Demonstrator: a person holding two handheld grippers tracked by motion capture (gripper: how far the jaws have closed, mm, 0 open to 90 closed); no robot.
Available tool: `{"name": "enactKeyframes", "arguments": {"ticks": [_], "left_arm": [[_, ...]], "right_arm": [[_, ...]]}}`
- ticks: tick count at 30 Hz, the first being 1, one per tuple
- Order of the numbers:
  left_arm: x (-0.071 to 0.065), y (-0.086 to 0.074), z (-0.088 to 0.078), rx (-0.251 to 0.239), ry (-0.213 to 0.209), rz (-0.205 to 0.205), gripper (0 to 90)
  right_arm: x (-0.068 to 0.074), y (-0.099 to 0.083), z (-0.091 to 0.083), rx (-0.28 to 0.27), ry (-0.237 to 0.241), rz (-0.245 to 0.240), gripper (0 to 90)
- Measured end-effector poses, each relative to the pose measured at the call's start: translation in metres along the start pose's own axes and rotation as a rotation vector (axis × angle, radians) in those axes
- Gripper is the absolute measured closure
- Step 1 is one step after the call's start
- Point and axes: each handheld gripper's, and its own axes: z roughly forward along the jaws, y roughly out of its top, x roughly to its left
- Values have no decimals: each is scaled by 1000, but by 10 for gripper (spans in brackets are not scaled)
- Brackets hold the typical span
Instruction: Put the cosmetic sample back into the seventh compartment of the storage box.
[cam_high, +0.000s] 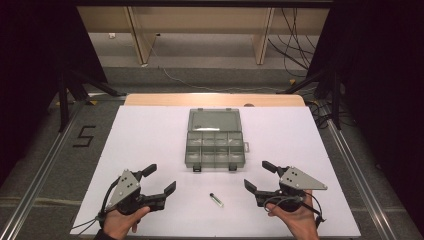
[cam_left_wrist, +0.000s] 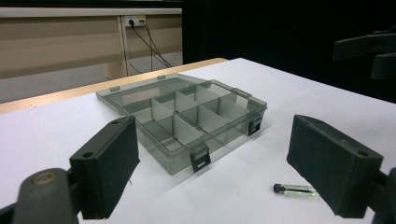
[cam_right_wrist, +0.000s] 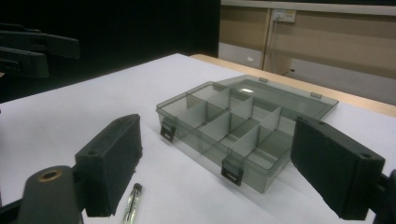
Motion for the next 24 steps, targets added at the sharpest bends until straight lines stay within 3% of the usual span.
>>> {"name": "enactKeyframes", "arguments": {"ticks": [13, 19, 20, 24], "left_arm": [[0, 0, 0, 0, 0, 0, 156], [0, 0, 0, 2, 1, 1, 156], [0, 0, 0, 3, 3, 0, 156], [1, 0, 0, 4, 6, -3, 156]], "right_arm": [[1, 3, 5, 30, 17, -32, 175], [3, 10, 8, 83, 31, -79, 176], [2, 11, 9, 77, 27, -108, 176], [5, 18, 11, 137, 32, -147, 180]]}}
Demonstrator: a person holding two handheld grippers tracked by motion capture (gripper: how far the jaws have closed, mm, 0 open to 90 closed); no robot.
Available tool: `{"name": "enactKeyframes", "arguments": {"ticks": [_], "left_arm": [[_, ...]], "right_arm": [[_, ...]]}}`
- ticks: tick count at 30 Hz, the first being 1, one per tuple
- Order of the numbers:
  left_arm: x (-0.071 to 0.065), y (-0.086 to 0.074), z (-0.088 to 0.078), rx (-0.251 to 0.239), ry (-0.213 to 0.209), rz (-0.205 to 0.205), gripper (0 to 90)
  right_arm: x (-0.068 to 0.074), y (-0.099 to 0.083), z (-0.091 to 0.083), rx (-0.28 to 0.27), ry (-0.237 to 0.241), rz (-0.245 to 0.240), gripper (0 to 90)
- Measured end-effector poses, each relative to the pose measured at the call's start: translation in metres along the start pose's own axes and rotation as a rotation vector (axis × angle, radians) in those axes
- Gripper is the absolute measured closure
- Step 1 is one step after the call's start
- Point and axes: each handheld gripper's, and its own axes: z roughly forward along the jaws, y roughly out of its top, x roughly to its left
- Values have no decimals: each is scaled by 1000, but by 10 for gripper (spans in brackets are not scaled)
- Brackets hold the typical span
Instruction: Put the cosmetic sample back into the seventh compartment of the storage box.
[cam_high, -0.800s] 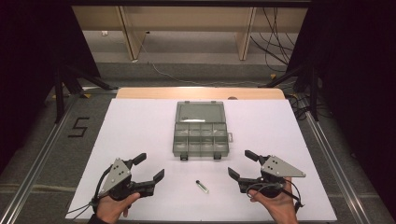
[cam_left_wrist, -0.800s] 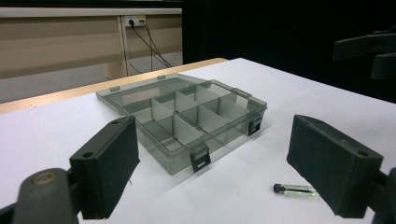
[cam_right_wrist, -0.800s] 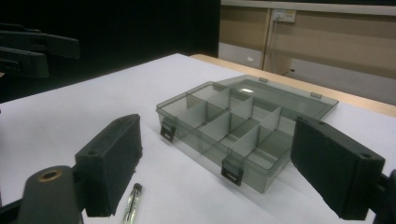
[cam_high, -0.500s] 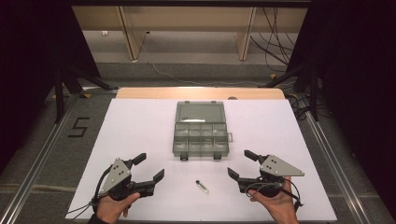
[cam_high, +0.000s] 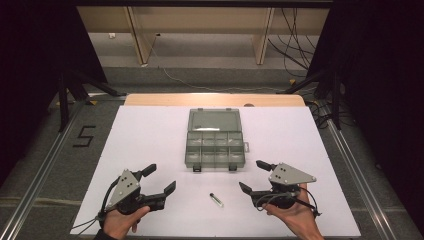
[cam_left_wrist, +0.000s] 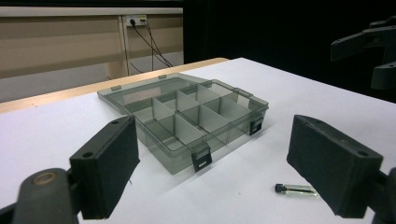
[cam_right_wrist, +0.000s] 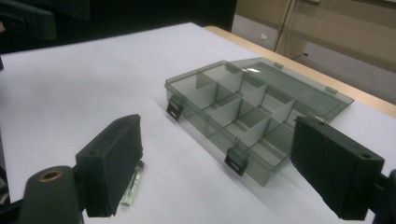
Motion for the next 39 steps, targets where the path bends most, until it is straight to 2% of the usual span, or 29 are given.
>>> {"name": "enactKeyframes", "arguments": {"ticks": [10, 17, 18, 24, 25, 26, 27, 33, 39], "left_arm": [[0, 0, 0, -2, 1, -2, 156], [0, 0, 0, -1, 2, -6, 156], [0, 0, 0, -3, 1, -7, 156], [1, 0, 0, -5, 2, -2, 156], [1, 0, 0, -4, 1, -2, 156], [1, 0, 0, -4, 1, -2, 156], [1, 0, 0, -4, 2, -2, 156], [1, 0, -1, -3, 2, -1, 156], [1, 0, -1, -3, 3, -4, 156]], "right_arm": [[-1, 11, 8, 117, 44, -31, 191], [1, 17, 16, 169, 70, -61, 204], [2, 20, 19, 192, 85, -73, 211], [6, 25, 30, 234, 108, -94, 218], [9, 27, 35, 265, 119, -108, 224], [9, 27, 35, 265, 119, -108, 224], [11, 29, 39, 289, 134, -118, 225], [20, 32, 56, 360, 155, -153, 234], [25, 37, 67, 420, 175, -160, 244]]}}
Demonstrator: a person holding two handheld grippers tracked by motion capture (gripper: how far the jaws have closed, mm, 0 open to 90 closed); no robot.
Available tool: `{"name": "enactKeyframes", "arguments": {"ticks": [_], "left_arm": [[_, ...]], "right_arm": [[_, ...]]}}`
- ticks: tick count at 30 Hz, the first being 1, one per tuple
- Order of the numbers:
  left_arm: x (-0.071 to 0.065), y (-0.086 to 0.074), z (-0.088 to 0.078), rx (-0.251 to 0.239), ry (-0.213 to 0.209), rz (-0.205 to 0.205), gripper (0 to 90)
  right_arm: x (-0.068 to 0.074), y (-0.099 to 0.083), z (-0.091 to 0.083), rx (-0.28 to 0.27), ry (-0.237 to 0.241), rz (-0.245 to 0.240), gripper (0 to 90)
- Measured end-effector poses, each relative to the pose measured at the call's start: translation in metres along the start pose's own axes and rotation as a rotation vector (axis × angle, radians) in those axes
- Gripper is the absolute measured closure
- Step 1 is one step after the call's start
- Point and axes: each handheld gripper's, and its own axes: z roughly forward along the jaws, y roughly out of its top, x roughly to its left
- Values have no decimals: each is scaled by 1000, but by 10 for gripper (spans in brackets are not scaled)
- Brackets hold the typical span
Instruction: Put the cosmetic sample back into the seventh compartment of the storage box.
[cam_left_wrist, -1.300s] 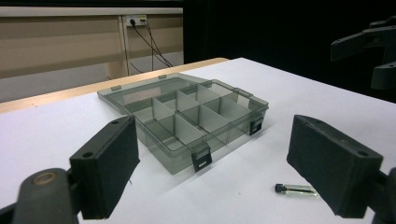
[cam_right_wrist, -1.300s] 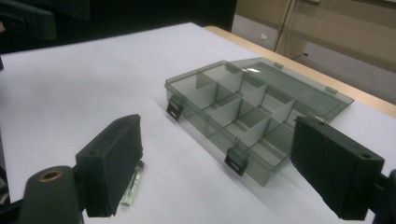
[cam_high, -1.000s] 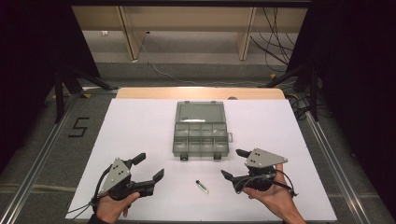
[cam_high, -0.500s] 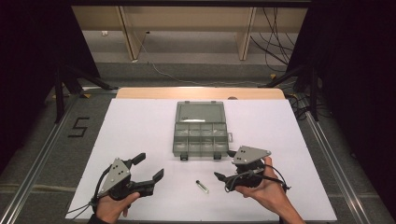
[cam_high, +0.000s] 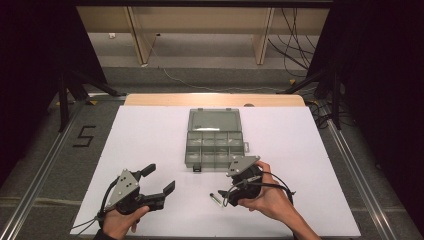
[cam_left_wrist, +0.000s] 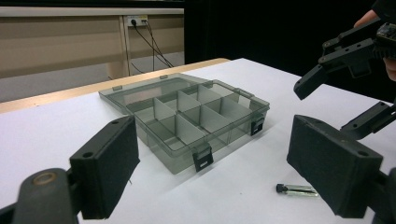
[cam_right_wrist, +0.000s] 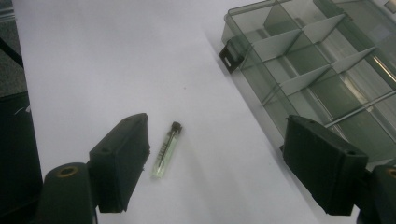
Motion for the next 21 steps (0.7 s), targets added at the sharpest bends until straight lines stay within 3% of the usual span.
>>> {"name": "enactKeyframes", "arguments": {"ticks": [12, 21], "left_arm": [[0, 0, 0, -2, -1, -3, 156], [0, 0, 0, -4, -1, -2, 156]], "right_arm": [[3, 9, 21, 116, 52, -48, 301], [6, 13, 32, 182, 84, -53, 320]]}}
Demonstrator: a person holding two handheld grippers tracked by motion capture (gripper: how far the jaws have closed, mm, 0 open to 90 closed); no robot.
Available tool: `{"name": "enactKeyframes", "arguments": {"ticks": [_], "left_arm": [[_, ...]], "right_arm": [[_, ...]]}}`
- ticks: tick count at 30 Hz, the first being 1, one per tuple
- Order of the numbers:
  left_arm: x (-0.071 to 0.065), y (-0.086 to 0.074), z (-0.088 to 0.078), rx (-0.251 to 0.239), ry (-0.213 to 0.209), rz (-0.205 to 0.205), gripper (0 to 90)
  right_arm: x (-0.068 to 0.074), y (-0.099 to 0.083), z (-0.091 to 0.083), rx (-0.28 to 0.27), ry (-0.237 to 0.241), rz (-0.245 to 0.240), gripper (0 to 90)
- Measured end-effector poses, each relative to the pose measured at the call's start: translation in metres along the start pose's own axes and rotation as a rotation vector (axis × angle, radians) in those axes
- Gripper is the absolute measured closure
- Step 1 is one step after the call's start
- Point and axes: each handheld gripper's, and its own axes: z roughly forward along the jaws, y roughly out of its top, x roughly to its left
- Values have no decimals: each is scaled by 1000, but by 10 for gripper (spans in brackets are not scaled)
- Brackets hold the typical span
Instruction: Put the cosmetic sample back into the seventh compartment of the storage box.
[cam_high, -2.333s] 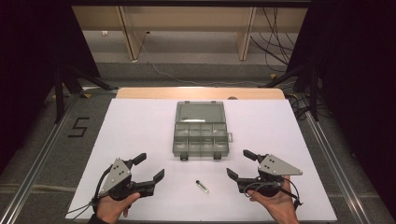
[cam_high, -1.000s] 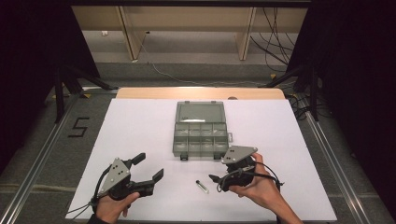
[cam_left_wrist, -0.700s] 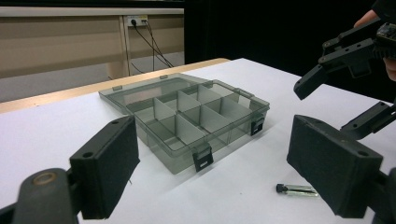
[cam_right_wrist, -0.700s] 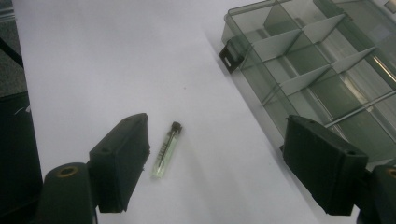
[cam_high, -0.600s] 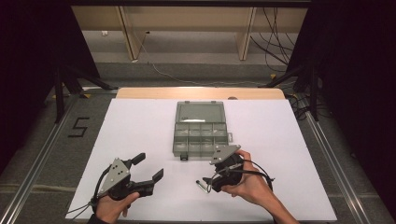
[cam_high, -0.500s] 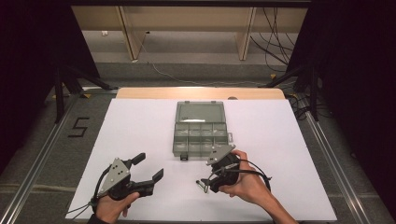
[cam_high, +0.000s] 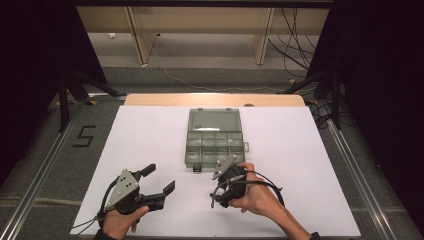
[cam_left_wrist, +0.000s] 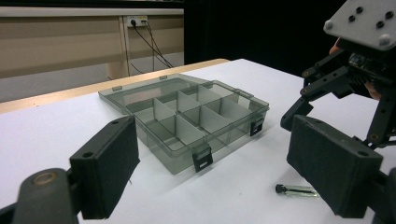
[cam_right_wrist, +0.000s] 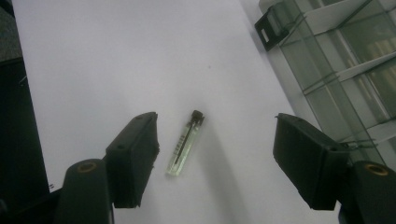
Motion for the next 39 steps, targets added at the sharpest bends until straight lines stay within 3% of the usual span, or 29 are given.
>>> {"name": "enactKeyframes", "arguments": {"ticks": [14, 21, 25, 31, 39], "left_arm": [[2, 0, 1, -17, -12, 12, 156], [0, 0, 0, -2, -3, 2, 157], [1, 0, 1, -18, -14, 10, 156], [0, 0, -1, -4, -4, 1, 156], [0, 0, -1, -5, -4, -4, 156]], "right_arm": [[2, 8, 19, 85, 53, -2, 394], [-2, 10, 26, 137, 79, 5, 423], [-1, 10, 30, 139, 88, 13, 437], [0, 12, 33, 158, 103, 11, 474], [0, 11, 38, 210, 100, 17, 542]]}}
